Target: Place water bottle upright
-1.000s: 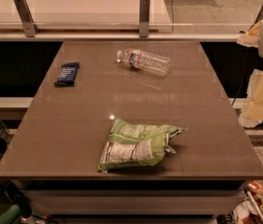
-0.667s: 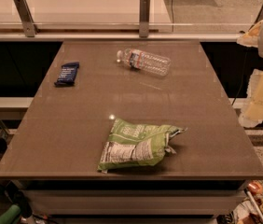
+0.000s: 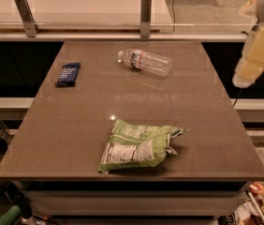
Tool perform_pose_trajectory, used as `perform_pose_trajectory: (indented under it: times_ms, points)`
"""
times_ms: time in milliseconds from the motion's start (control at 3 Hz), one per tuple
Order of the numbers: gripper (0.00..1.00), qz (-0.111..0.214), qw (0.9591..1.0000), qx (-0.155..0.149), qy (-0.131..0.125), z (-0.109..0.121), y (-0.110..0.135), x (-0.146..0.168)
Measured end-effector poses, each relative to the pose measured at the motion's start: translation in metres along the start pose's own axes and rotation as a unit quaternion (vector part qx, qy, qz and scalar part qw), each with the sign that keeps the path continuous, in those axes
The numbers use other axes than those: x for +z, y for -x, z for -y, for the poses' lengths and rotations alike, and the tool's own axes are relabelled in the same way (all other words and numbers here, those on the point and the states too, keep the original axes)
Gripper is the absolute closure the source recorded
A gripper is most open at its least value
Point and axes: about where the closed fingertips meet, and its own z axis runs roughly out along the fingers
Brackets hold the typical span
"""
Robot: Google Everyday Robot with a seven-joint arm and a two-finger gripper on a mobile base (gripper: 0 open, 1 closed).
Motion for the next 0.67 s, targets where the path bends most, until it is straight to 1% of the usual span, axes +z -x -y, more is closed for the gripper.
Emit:
perform_pose_trajectory:
  times_ms: [333,667]
  points:
    - [0.0,0.003,0.9995,0.03,-0.011,0.043,0.016,0.001]
    - [0.0,0.013,0.9982,0.056,-0.016,0.074,0.035,0.014]
